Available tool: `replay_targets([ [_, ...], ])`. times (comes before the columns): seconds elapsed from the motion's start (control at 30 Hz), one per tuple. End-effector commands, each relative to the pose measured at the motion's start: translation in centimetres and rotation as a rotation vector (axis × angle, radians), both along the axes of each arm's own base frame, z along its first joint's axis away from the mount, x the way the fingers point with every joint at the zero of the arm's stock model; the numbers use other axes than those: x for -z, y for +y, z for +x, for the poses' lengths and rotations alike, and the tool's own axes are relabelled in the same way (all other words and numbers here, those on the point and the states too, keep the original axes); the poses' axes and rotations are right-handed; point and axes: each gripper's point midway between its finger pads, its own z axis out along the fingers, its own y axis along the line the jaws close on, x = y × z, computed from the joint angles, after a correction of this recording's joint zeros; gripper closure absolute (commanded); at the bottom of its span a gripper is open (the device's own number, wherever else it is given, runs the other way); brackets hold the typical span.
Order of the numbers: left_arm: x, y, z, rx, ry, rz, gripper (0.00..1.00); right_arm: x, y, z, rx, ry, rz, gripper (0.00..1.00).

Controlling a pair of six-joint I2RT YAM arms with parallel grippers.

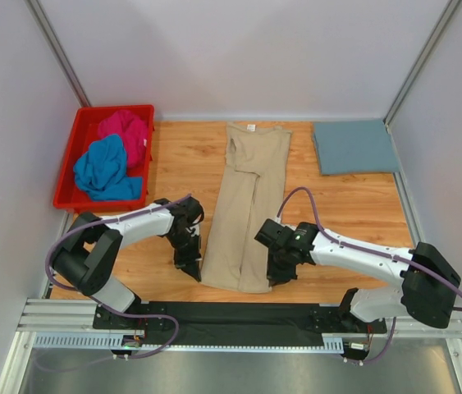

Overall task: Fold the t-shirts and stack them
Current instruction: Fold the tshirt

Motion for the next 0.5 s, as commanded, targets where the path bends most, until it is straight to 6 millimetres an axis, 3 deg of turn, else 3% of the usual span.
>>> replay_targets([
  [0.0, -1.5, -0.7, 0.0, -0.026, 0.014, -0.024, 1.00, -0.9, 0.5, 0.0, -0.042, -0.001, 0.012, 1.00],
  [0.23, -1.1, -1.7, 1.4, -0.027, 0.020, -0.025, 1.00, -1.0, 0.5, 0.8, -0.099, 0.011, -0.050, 1.00],
  [0.47, -2.0, -2.7, 4.2, -0.054, -0.022, -0.029, 1.00, -2.5, 1.0, 3.8, -0.175, -0.027, -0.039, 1.00],
])
